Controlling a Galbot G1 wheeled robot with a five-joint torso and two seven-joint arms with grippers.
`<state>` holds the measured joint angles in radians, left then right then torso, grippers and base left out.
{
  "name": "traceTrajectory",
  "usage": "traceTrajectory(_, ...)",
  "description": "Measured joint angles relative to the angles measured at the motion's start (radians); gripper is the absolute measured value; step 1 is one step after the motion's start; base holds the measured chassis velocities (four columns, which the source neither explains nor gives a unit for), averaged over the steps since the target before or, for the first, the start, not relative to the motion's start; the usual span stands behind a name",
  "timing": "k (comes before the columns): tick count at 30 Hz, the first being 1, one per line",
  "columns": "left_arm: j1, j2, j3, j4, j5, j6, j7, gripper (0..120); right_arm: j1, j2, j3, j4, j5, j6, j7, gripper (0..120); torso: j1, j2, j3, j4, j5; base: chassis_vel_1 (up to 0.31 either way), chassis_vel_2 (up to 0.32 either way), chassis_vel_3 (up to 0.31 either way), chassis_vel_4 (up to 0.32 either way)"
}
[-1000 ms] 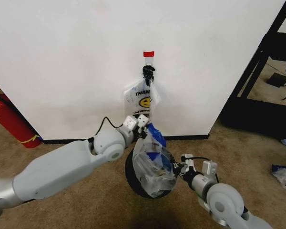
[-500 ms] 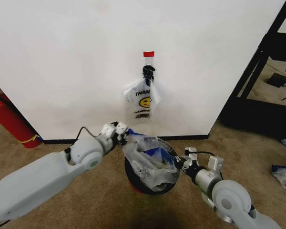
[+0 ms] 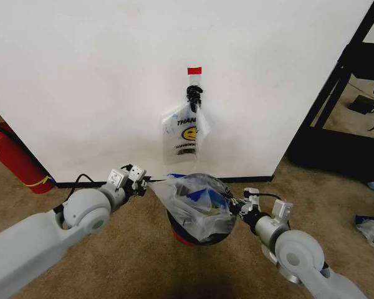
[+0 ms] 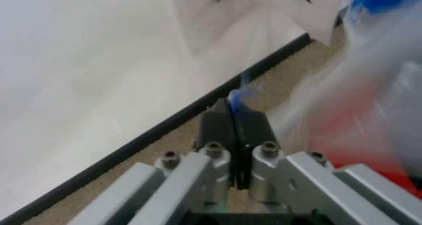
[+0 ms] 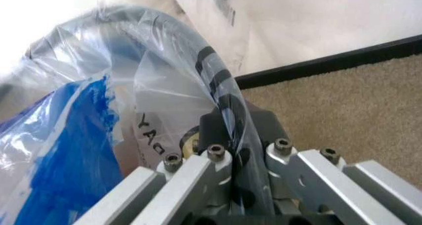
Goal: Pick up the garbage bag from the wall and place it over the trash bin.
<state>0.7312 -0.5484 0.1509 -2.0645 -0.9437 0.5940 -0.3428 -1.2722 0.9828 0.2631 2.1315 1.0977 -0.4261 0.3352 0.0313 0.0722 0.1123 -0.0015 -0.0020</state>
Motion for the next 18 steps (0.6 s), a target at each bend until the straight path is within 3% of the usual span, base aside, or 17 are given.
traceTrajectory(6, -0.002, 0.005, -0.082, -0.025, -0.033, 0.029, -0.015, 22, 0.001, 0.004, 0.003, -0.01, -0.001, 0.004, 0.001, 0, 0.0, 0.0, 0.0, -0.0003, 0.0002, 0.0, 0.0, 0.0, 0.0)
traceTrajectory(13, -0.002, 0.063, -0.14, -0.092, -0.033, 0.047, -0.01, 46, 0.005, 0.011, -0.002, -0.03, -0.007, 0.008, -0.003, 0, 0.0, 0.0, 0.0, 0.0001, 0.0003, 0.0, 0.0, 0.0, 0.0)
traceTrajectory(16, -0.004, 0.069, -0.143, -0.15, -0.021, 0.049, -0.01, 59, 0.006, 0.013, -0.002, -0.031, -0.008, 0.009, -0.004, 0, 0.0, 0.0, 0.0, 0.0, 0.0, 0.0, 0.0, 0.0, 0.0)
traceTrajectory(18, -0.021, 0.058, -0.114, -0.276, -0.051, 0.059, -0.009, 74, 0.007, 0.012, -0.005, -0.033, -0.013, 0.009, -0.004, 0, 0.0, 0.0, 0.0, -0.0001, 0.0005, 0.0, 0.0, 0.0, 0.0)
